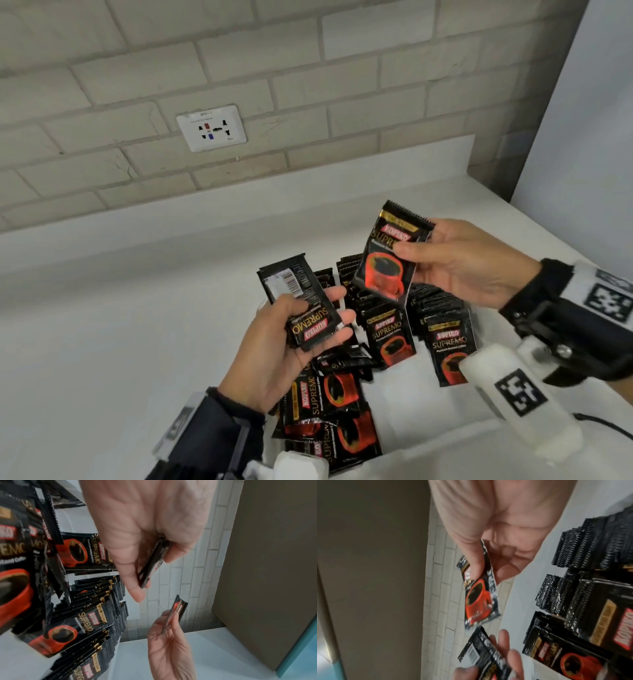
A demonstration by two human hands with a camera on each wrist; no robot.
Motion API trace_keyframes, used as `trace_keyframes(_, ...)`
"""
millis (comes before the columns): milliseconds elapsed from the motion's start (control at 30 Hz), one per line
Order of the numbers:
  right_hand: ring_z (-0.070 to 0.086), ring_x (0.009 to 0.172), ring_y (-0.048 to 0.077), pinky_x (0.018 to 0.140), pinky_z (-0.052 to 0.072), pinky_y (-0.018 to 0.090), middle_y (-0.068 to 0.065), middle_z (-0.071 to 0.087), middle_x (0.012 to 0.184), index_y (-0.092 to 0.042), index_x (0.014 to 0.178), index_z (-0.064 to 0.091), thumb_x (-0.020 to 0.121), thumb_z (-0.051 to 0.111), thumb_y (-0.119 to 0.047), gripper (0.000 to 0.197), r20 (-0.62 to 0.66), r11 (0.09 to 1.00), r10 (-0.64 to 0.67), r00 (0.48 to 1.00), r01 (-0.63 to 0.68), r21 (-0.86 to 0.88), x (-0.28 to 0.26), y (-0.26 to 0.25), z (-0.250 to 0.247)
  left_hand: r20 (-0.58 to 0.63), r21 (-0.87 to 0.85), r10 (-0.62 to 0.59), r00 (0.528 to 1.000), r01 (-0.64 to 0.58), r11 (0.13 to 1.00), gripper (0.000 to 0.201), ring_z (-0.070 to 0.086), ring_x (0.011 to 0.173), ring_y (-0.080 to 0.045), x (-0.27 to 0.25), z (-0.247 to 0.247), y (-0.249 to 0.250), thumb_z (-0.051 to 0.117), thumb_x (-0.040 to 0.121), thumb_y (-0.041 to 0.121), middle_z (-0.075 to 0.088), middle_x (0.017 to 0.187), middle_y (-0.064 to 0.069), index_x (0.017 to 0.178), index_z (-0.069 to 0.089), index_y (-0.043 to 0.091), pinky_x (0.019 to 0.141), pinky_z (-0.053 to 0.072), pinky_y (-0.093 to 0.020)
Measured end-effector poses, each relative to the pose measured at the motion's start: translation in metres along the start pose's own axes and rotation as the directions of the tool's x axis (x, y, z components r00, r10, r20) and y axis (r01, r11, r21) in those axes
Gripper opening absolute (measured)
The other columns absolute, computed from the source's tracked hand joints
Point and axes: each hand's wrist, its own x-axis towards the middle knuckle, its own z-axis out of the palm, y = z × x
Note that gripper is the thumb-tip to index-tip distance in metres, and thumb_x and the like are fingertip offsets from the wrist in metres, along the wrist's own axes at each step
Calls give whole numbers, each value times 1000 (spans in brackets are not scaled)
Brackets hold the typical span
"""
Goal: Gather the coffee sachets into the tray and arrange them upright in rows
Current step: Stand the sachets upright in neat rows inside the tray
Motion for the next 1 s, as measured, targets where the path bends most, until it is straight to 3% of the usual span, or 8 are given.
trace_keyframes(100, 68, 88, 23, 75, 56, 30, 18, 69, 102, -4, 99, 64, 48, 86, -27, 60, 204, 996, 93, 975, -93, -7, -6, 8, 1, 6, 92, 41, 999, -41, 995, 25, 71, 76, -28, -1, 5, -2, 47, 87, 3, 72, 92, -16, 110, 56, -1, 65, 59, -40)
trace_keyframes(167, 69, 83, 21, 67, 57, 26, 15, 71, 95, -5, 92, 68, 51, 82, -23, 47, 242, 995, 97, 965, -98, -8, -10, 12, 7, 5, 171, 77, 997, -77, 982, 30, 71, 72, -25, -2, 7, -4, 56, 77, 8, 73, 89, -13, 106, 60, 3, 59, 59, -36)
trace_keyframes(267, 68, 79, 17, 70, 56, 25, 11, 71, 90, -5, 94, 67, 68, 74, -13, 28, 228, 998, 66, 971, -66, -8, -13, 15, 16, -6, 252, 106, 994, -101, 962, 37, 71, 70, -25, -3, 8, -6, 63, 66, 11, 74, 89, -11, 103, 63, 7, 51, 58, -31)
trace_keyframes(433, 65, 82, 23, 76, 56, 30, 19, 68, 98, 2, 99, 65, 64, 65, -16, 40, 160, 993, 47, 986, -29, -114, -15, 16, 25, 1, 339, 109, 994, -103, 935, 31, 71, 64, -23, -5, 14, -9, 68, 61, 12, 74, 81, -8, 92, 68, 15, 47, 56, -28)
trace_keyframes(567, 67, 80, 21, 72, 55, 23, 16, 70, 96, -5, 96, 68, 78, 66, -9, 18, 94, 955, 1, 996, 27, -295, -17, 18, 28, 9, 407, 94, 996, -89, 909, 22, 70, 63, -18, -6, 22, -13, 70, 70, 8, 74, 77, -5, 90, 69, 17, 50, 56, -27)
trace_keyframes(767, 68, 83, 25, 82, 55, 36, 15, 72, 93, -6, 92, 71, 79, 67, -8, 14, 73, 914, -43, 996, 69, -400, -21, 18, 23, -4, 439, 92, 996, -81, 895, 23, 70, 64, -15, -8, 31, -16, 72, 72, 6, 73, 74, 2, 85, 68, 25, 49, 55, -26)
trace_keyframes(900, 70, 76, 14, 72, 56, 24, -3, 73, 85, -16, 85, 72, 76, 69, -11, 11, 46, 884, -250, 967, 247, -398, -30, 9, 12, -7, 380, 9, 1000, -6, 925, 25, 67, 64, -16, -7, 33, -15, 71, 61, 18, 73, 79, -4, 85, 71, 21, 47, 54, -24)
trace_keyframes(1000, 65, 75, 0, 67, 49, 8, -15, 68, 85, -21, 84, 72, 76, 71, -12, 12, -10, 710, -587, 809, 509, -487, -39, -2, 2, -94, 265, -28, 995, 52, 963, 22, 68, 63, -18, -4, 30, -14, 68, 63, 22, 71, 72, -4, 84, 70, 16, 45, 55, -25)
